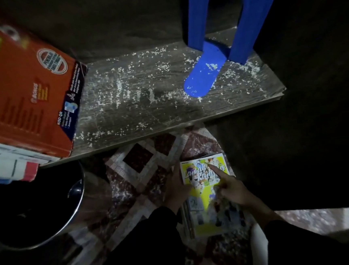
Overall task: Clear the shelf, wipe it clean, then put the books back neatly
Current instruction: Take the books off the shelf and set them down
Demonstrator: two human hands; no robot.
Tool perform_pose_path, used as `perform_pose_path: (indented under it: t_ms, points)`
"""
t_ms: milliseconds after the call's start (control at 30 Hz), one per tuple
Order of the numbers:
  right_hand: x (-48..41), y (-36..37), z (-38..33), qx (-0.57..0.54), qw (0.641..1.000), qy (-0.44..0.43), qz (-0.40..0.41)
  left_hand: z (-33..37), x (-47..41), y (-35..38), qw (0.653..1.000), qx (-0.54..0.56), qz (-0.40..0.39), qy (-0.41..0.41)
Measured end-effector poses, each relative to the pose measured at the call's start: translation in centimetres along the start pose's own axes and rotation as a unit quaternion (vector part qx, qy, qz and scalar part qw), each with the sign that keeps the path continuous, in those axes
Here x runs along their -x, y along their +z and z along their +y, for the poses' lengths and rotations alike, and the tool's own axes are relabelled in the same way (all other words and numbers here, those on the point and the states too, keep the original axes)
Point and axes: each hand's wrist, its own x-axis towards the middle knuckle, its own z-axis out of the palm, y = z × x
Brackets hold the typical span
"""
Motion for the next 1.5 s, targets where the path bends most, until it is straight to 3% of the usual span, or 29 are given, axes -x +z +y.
perform_pose_path:
  t_ms: [133,200,400,500,567,700,800,1000,1133,1367,1500]
  points:
    - [0.5,0.6,-2.3,0.197,0.978,0.061,0.013,0.9,1.0,0.4,0.985,-0.170,0.023,-0.035]
    - [0.9,0.7,-4.1,0.228,0.968,0.092,0.039,1.8,2.0,-0.2,0.982,-0.183,0.014,-0.043]
    - [3.2,-0.4,-11.5,0.152,0.987,0.002,0.052,4.5,6.0,-4.7,0.996,-0.077,-0.038,0.004]
    - [6.0,-0.4,-16.6,0.083,0.994,-0.063,-0.019,5.5,9.0,-7.8,0.999,-0.004,-0.014,0.048]
    - [7.4,0.1,-19.6,0.086,0.990,-0.109,-0.021,6.1,11.4,-10.3,0.997,0.024,0.007,0.073]
    - [10.1,2.1,-26.0,0.011,0.984,-0.179,-0.018,8.0,16.6,-16.2,0.984,0.003,0.126,0.130]
    - [12.0,3.7,-31.3,-0.031,0.966,-0.256,-0.024,10.0,20.3,-20.6,0.952,-0.006,0.247,0.181]
    - [14.5,7.1,-40.3,-0.035,0.924,-0.378,0.045,12.7,25.9,-28.0,0.838,-0.093,0.482,0.237]
    - [14.5,8.5,-43.1,0.007,0.906,-0.419,0.065,14.2,27.3,-31.3,0.813,-0.187,0.512,0.203]
    - [14.0,8.9,-43.1,0.010,0.909,-0.414,0.042,15.8,26.7,-32.8,0.821,-0.224,0.493,0.179]
    - [13.8,8.4,-42.7,-0.012,0.908,-0.416,0.051,16.1,26.8,-33.0,0.765,-0.278,0.541,0.212]
